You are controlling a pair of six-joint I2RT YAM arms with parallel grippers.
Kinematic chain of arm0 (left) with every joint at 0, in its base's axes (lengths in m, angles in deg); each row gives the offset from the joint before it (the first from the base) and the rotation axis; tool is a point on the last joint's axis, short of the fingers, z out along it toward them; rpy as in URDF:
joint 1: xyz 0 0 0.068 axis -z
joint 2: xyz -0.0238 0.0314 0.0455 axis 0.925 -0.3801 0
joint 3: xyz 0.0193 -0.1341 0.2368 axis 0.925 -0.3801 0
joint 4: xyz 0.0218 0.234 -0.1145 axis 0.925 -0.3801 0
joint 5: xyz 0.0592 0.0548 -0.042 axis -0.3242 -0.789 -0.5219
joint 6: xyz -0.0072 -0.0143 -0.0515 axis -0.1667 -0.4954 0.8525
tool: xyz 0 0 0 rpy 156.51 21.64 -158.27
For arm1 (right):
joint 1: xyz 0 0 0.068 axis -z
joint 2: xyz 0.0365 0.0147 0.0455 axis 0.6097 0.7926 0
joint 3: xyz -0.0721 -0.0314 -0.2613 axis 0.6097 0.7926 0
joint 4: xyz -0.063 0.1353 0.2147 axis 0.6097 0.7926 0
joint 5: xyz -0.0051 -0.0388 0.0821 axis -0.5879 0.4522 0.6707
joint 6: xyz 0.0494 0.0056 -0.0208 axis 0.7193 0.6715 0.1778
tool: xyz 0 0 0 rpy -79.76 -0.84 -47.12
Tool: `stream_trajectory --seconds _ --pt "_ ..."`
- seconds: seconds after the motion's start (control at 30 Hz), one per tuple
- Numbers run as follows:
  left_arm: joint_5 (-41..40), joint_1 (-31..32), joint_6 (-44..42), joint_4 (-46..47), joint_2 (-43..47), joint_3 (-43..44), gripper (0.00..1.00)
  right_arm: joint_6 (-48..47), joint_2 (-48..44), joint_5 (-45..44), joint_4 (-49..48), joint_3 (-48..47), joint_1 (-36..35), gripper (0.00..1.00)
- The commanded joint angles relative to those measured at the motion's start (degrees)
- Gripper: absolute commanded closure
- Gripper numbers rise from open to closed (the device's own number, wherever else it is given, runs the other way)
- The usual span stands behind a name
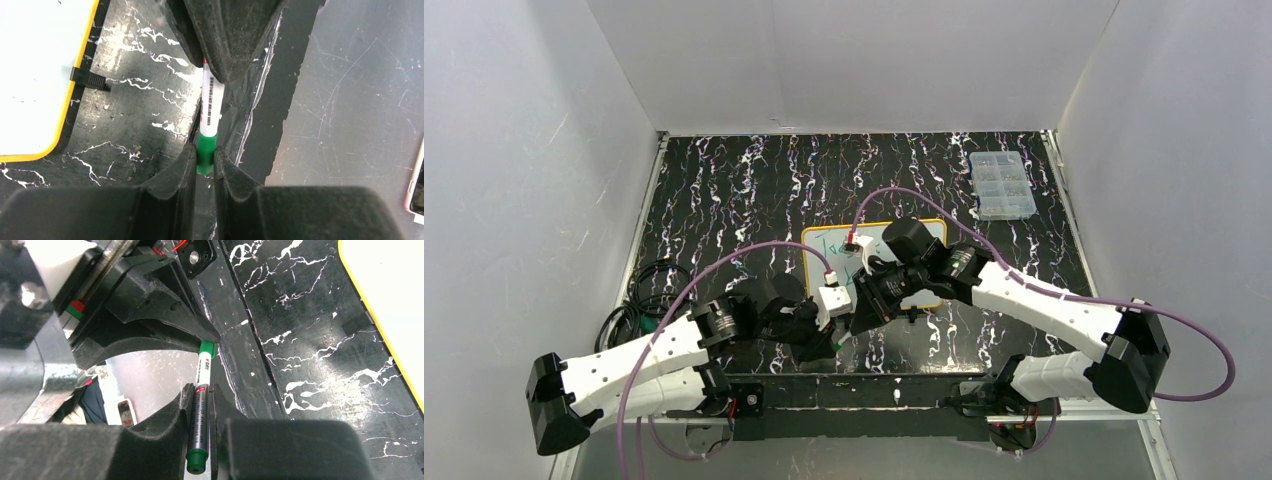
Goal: Write a sentence on the whiteboard
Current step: Close the whiteboard marker at the center of the board, then place the whiteboard marker at the center of the board.
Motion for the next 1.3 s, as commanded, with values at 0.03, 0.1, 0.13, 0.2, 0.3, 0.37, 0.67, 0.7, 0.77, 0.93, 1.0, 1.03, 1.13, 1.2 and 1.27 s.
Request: stream_trajectory --seconds 0.03,0.1,0.13,0.2,0.3,0.37,0.67,0.7,0.77,0.93,1.0,1.03,1.13,1.2,1.27 --pt "-5.6 -0.7 0.1 20.1 2.7 2.1 1.0 2.4 2.5 4.5 -0.2 2.3 -4.7 0.99" --pt "-6.0 -0.7 -0.1 20.2 3.0 2.2 1.0 2.8 2.6 4.5 -0.7 2.6 -5.0 0.99" --pt "-6.1 -0.7 -0.1 20.2 3.1 2.3 1.0 3.0 2.5 4.4 -0.9 2.9 -5.1 0.99" --pt "-6.0 -0.7 0.1 20.6 3.2 2.2 1.0 3.6 2.6 4.5 -1.7 3.4 -5.2 0.99" --pt "-5.7 -0.7 0.3 20.6 2.7 2.1 1.0 4.3 2.3 4.1 -2.6 3.8 -5.5 0.99" --pt "-5.4 -0.7 0.7 20.0 2.5 1.9 1.0 4.1 1.8 2.8 -2.2 3.9 -5.6 0.99" --pt "-17.2 -0.7 6.1 3.3 4.3 2.7 0.34 10.6 -6.5 -21.4 -2.0 9.8 -4.6 0.99" --pt "-19.4 -0.7 6.9 1.7 5.0 2.8 0.26 12.0 -7.6 -22.5 -3.5 11.3 -4.5 0.99" --pt "-23.0 -0.8 8.5 -1.4 6.2 3.2 0.16 14.1 -9.3 -23.5 -6.6 14.5 -4.5 0.97" --pt "-31.6 -1.8 11.4 -9.0 6.2 6.4 0.02 15.9 -13.0 -31.8 -9.2 20.0 -4.5 0.91" --pt "-33.9 -3.6 11.6 -11.2 5.1 8.3 0.02 16.2 -13.8 -34.8 -9.2 21.2 -4.5 0.9" --pt "-34.2 -5.1 11.6 -12.2 4.7 8.9 0.02 16.3 -14.2 -36.9 -9.0 21.6 -4.5 0.87" --pt "-30.1 -14.1 11.7 -12.6 4.6 9.2 0.02 16.0 -15.4 -41.9 -7.3 21.8 -4.5 0.66" --pt "-28.8 -18.9 11.7 -12.9 5.0 9.4 0.02 15.6 -16.6 -45.0 -5.6 21.3 -4.5 0.52" --pt "-30.1 -22.3 11.5 -13.3 5.9 10.0 0.02 14.8 -17.9 -47.8 -3.6 20.0 -4.4 0.37"
